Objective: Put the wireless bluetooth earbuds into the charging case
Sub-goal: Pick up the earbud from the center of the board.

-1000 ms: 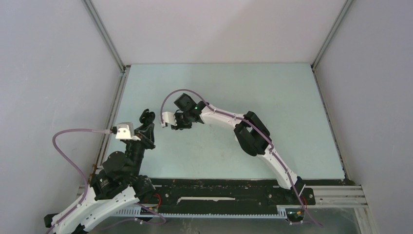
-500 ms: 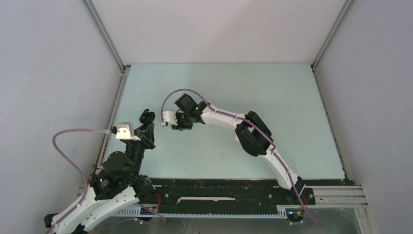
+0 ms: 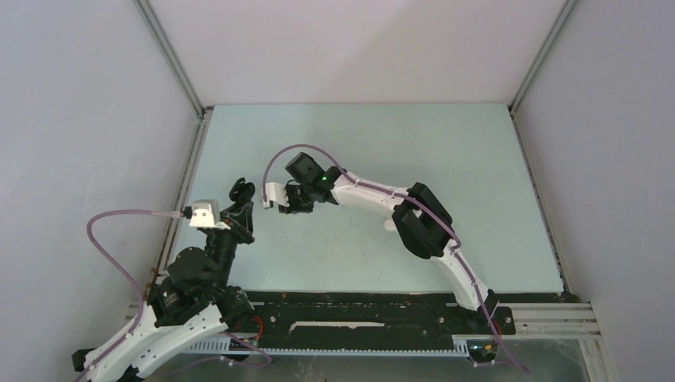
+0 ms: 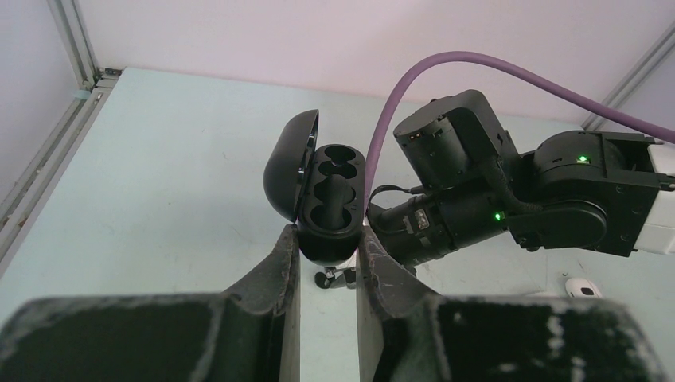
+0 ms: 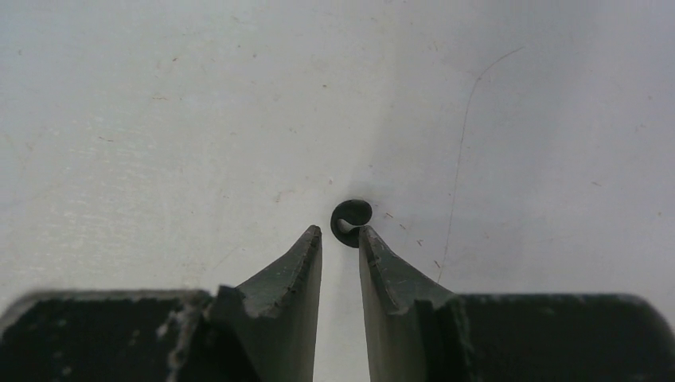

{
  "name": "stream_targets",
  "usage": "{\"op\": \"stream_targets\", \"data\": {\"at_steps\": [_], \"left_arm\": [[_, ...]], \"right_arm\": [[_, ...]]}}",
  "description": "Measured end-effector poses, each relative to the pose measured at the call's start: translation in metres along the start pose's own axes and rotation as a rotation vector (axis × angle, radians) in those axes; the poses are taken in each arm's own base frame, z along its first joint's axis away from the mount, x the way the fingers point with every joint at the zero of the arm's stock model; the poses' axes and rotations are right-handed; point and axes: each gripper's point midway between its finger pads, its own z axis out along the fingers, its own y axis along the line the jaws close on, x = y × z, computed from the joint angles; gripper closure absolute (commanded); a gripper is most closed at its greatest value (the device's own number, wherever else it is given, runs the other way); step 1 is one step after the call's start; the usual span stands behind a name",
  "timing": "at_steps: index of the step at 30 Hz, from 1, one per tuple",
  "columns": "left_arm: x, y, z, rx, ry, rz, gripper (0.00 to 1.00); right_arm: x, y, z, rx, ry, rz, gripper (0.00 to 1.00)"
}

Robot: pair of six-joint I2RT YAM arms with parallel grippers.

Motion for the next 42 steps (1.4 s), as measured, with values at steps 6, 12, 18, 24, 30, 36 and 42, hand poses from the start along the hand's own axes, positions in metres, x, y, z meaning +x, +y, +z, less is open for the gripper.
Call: {"op": "stream_targets", "data": {"at_steps": [6,12,18,24,30,36,42], "left_arm": [[0.0,0.0,0.0,0.002,0.0,0.0,0.99],[0.0,0.0,0.0,0.002,0.0,0.003,0.99],[0.0,0.0,0.0,0.002,0.0,0.007,0.99],[0.0,0.0,0.0,0.002,0.0,0.007,0.98],[0.0,0.0,0.0,0.002,-0.001,0.006,0.98],[-0.001,0.0,0.0,0.002,-0.002,0.005,0.98],[-0.001,0.0,0.0,0.002,-0.004,0.003,0.98]], "right_arm": [[0.0,0.003,0.002,-0.02,0.004,-0.015,0.74],[0.011,0.007,0.013,-0.042,0.026,-0.022,0.74],[0.019,0.011,0.019,-0.061,0.045,-0.025,0.74],[0.019,0.008,0.021,-0.051,0.046,-0.036,0.73],[0.019,0.001,0.023,-0.032,0.051,-0.058,0.72],[0.021,-0.004,0.023,-0.016,0.06,-0.079,0.75],[0.019,-0.011,0.023,0.011,0.049,-0.066,0.87]]}}
